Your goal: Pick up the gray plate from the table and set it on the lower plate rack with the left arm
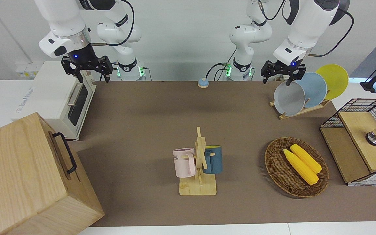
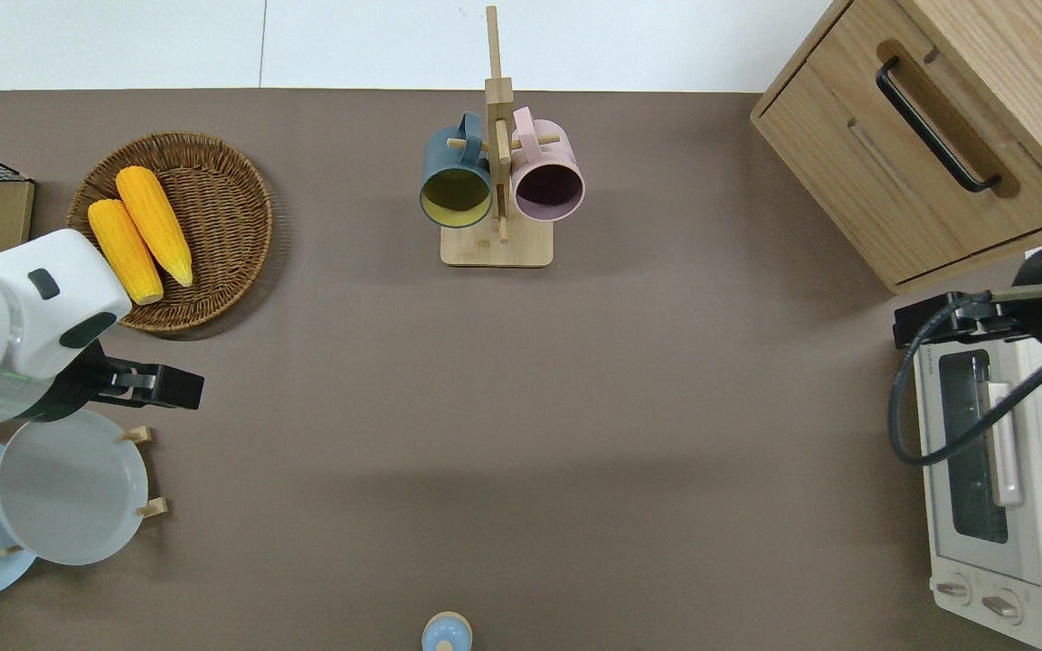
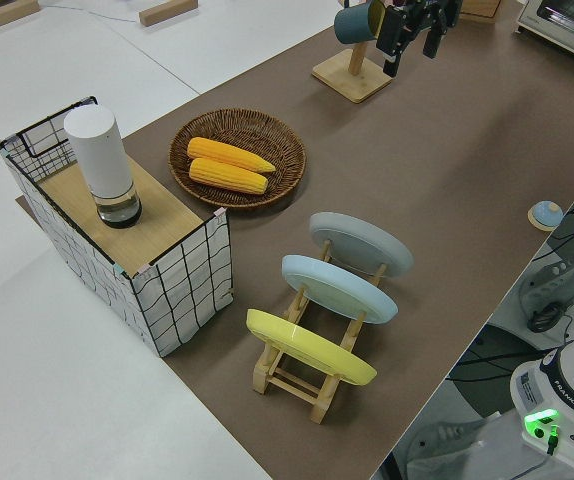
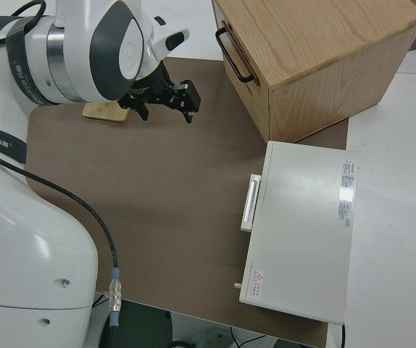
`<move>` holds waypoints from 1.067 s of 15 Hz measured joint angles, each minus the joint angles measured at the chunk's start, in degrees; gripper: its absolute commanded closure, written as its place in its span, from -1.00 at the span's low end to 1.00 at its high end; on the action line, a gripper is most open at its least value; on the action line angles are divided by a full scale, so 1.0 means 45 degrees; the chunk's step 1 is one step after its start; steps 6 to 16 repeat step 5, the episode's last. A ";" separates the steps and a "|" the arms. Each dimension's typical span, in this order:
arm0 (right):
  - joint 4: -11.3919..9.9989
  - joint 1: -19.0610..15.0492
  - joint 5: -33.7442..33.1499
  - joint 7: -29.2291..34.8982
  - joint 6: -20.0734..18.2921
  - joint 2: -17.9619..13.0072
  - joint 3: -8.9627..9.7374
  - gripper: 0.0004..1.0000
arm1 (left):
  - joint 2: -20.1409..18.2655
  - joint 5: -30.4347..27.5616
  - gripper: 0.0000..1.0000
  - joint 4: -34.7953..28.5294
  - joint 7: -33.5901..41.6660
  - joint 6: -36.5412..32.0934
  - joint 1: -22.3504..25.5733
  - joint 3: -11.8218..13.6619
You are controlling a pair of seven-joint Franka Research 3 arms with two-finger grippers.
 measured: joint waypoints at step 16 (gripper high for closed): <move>0.0000 0.0000 0.0000 0.0000 0.0000 0.0000 0.0000 -0.97 | -0.0043 0.0000 -1.00 0.0011 0.0135 -0.0005 -0.0001 -0.0028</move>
